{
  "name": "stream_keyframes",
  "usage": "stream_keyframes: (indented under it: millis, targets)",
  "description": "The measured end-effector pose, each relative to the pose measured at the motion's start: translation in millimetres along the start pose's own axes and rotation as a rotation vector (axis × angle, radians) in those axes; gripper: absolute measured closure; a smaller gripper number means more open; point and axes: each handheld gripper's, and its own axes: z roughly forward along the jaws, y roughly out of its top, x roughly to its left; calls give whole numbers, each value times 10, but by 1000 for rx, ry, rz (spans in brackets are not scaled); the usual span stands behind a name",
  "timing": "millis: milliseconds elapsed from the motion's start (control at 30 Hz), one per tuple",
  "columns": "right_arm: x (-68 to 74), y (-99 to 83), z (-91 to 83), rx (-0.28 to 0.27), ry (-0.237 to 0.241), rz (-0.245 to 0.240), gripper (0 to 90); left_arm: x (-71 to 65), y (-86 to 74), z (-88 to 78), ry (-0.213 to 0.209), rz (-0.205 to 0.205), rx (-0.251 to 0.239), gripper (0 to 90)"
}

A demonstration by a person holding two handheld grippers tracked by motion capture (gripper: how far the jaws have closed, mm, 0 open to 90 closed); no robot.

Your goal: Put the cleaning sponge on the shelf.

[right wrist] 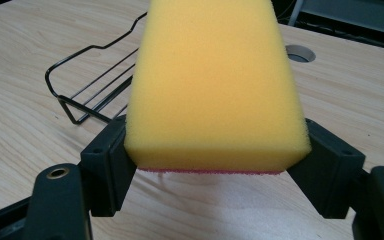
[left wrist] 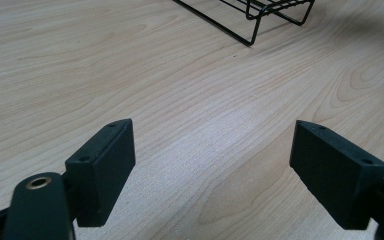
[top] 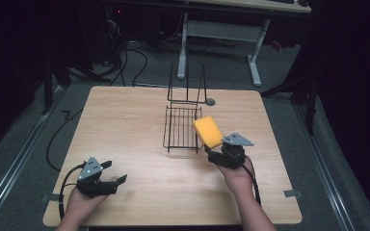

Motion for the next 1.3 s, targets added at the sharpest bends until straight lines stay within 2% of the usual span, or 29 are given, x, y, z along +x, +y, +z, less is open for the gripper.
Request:
stream_keyframes:
  millis: [233,667,1033,1300]
  targets:
    - [35,58,82,1,4,0,262,0,1,-3,-1,-2,-4,190]
    - [198,201,325,1,27,-1,264,5,1,-9,-5,-2,-8,189]
    - [252,285,505,14,25,4,264,11,2,-13,-8,-5,-9,190]
    - [251,329,570,11,21,16,265,13,1,-13,-8,-7,-13,190]
